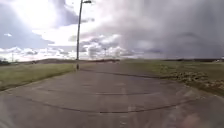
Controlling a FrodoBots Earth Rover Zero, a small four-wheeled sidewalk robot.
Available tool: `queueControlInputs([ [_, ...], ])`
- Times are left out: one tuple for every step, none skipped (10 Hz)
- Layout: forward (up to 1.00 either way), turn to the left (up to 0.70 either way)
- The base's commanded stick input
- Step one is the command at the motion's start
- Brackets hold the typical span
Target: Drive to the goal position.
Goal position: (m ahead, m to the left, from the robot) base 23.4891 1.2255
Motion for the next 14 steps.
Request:
queueControlInputs([
  [1.0, 0.0],
  [1.0, 0.0],
  [1.0, 0.0],
  [1.0, 0.0],
  [1.0, 0.0],
  [1.0, 0.0],
  [1.0, 0.0],
  [1.0, 0.0],
  [1.0, 0.0],
  [1.0, 0.0],
  [1.0, 0.0],
  [1.0, 0.0],
  [1.0, 0.0],
  [1.0, 0.0],
])
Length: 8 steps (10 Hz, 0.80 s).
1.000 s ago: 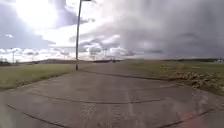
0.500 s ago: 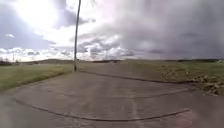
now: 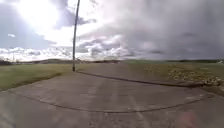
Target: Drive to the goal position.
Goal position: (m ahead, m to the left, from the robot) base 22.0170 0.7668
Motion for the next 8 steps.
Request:
queueControlInputs([
  [1.0, 0.0],
  [1.0, 0.0],
  [1.0, 0.0],
  [1.0, 0.0],
  [1.0, 0.0],
  [1.0, 0.0],
  [1.0, 0.0],
  [1.0, 0.0],
])
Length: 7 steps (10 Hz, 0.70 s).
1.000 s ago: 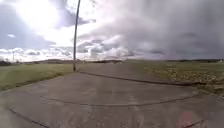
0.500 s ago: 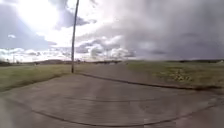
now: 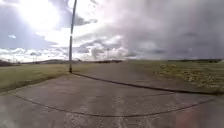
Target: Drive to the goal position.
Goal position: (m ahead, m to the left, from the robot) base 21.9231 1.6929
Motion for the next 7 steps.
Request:
queueControlInputs([
  [1.0, -0.16],
  [1.0, -0.35],
  [1.0, -0.28],
  [1.0, -0.12],
  [1.0, 0.0],
  [1.0, 0.0],
  [1.0, 0.0],
])
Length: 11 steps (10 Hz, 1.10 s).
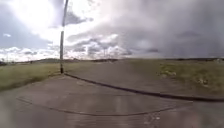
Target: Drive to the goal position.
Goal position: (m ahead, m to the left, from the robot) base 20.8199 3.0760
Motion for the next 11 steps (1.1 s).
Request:
queueControlInputs([
  [1.0, 0.0],
  [1.0, 0.0],
  [1.0, 0.0],
  [1.0, 0.0],
  [1.0, 0.0],
  [1.0, 0.0],
  [1.0, 0.0],
  [1.0, 0.0],
  [1.0, 0.0],
  [1.0, 0.0],
  [1.0, 0.0],
])
